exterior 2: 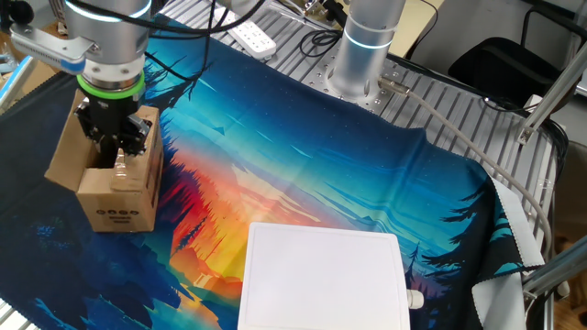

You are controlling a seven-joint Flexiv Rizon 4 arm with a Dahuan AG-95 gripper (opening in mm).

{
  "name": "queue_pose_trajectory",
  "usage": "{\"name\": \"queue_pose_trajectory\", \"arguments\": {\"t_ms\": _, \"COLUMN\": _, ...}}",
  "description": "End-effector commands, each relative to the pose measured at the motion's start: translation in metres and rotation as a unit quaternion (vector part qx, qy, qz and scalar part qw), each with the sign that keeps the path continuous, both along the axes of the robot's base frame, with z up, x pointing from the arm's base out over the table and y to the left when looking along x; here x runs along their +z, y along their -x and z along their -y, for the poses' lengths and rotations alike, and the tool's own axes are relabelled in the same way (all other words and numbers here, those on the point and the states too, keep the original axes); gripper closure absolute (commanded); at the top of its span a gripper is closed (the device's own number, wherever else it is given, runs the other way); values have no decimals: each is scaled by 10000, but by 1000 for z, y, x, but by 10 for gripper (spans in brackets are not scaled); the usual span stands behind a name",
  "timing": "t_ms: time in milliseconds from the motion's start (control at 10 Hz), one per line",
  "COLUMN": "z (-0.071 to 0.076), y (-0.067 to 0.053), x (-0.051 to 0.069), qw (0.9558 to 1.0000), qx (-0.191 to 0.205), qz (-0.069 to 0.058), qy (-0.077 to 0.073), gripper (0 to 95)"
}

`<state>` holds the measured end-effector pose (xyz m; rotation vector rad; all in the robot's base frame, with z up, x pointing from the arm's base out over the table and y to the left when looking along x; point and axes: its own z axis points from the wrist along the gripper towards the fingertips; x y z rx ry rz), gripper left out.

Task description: Cover the box

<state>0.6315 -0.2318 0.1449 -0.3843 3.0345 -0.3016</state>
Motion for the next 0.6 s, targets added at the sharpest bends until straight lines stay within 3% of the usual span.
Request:
{"name": "queue_pose_trajectory", "arguments": {"t_ms": 100, "z": -1, "y": 1, "x": 1, "qw": 10000, "qx": -26, "qz": -26, "qy": -7, "gripper": 380}}
{"name": "queue_pose_trajectory", "arguments": {"t_ms": 600, "z": -2, "y": 0, "x": -5, "qw": 10000, "qx": -33, "qz": -26, "qy": -30, "gripper": 380}}
